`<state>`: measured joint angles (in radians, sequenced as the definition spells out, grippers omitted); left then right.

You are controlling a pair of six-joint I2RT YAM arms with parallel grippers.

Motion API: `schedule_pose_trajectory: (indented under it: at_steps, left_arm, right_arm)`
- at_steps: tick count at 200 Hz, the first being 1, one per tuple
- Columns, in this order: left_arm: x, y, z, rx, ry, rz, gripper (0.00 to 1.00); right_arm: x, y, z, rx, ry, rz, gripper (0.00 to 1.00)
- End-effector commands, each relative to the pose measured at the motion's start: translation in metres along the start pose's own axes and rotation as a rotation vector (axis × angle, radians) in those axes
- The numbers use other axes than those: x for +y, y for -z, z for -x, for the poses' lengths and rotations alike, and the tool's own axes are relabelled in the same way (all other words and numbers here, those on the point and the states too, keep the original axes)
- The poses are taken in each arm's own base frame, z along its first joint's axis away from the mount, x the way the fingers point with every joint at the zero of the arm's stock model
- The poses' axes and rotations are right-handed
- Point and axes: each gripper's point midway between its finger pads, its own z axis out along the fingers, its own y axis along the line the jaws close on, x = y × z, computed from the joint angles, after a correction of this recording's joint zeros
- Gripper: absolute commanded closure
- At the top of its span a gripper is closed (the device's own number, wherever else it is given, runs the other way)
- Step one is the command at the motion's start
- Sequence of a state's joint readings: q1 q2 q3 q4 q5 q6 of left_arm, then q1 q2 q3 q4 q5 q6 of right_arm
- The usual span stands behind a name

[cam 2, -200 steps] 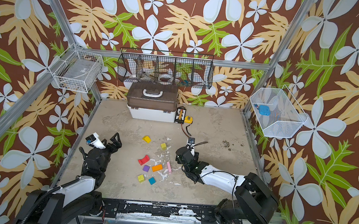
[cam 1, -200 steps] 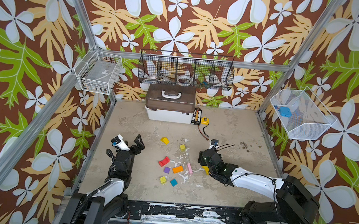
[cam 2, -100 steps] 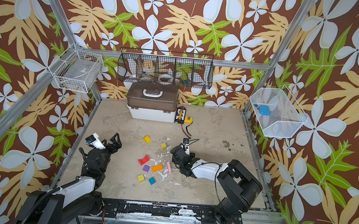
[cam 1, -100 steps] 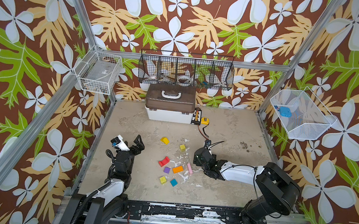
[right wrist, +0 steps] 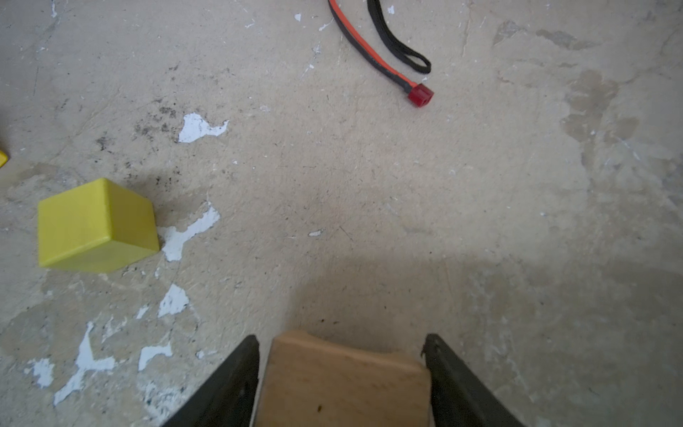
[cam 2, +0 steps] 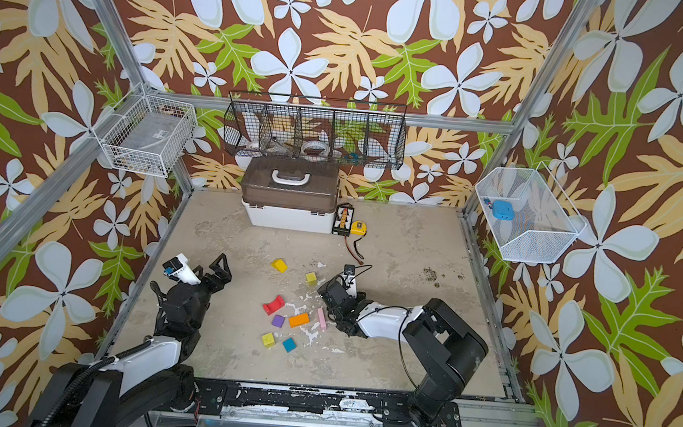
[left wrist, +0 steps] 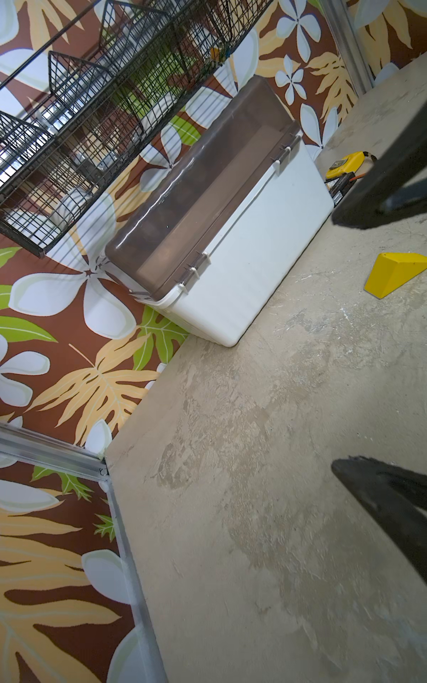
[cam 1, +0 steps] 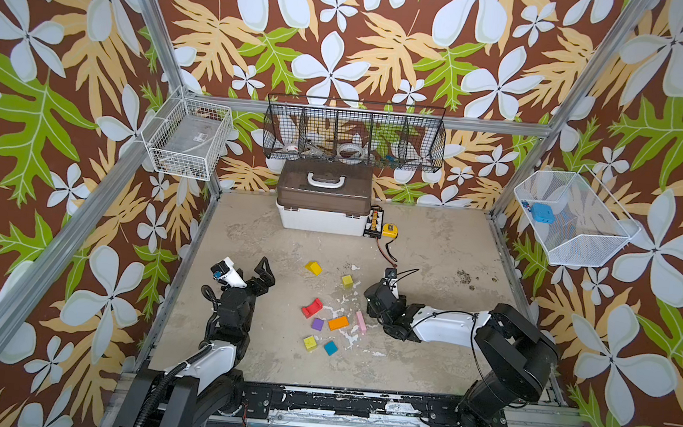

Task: Build the wood block tower

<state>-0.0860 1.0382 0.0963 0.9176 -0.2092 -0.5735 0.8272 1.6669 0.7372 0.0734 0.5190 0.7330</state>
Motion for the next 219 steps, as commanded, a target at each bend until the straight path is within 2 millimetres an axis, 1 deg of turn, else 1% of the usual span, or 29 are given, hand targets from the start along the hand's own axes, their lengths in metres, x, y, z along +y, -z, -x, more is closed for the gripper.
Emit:
schedule_pose_trajectory:
  at_steps: [1,49,119,151,177,206,219]
  left_arm:
    - [-0.002,0.0,0.006,-0.022,0.013,-0.008,0.03]
    - [-0.002,0.0,0.005,-0.02,0.013,-0.009,0.03]
    - [-0.003,0.0,0.006,-0.022,0.013,-0.011,0.03]
    - [-0.002,0.0,0.005,-0.02,0.013,-0.01,0.03]
    - [-0.002,0.0,0.005,-0.021,0.013,-0.01,0.03]
    - [-0.003,0.0,0.005,-0.02,0.013,-0.011,0.03]
    - [-0.003,0.0,0.005,-0.021,0.013,-0.011,0.03]
  right_arm:
    - [-0.004,-0.001,0.001,-0.009,-0.006,-0.027,0.32]
    - [0.008,-0.008,-0.001,0.012,0.01,0.002,0.44]
    - [0.029,-0.015,0.015,-0.007,0.041,0.027,0.46]
    - [0.035,-0.018,0.015,0.001,0.045,0.044,0.46]
    - [0.036,-0.018,0.015,0.001,0.046,0.053,0.44]
    - [0.039,-0.015,0.019,0.001,0.054,0.057,0.38]
    - [0.04,-0.012,0.023,-0.004,0.052,0.063,0.32]
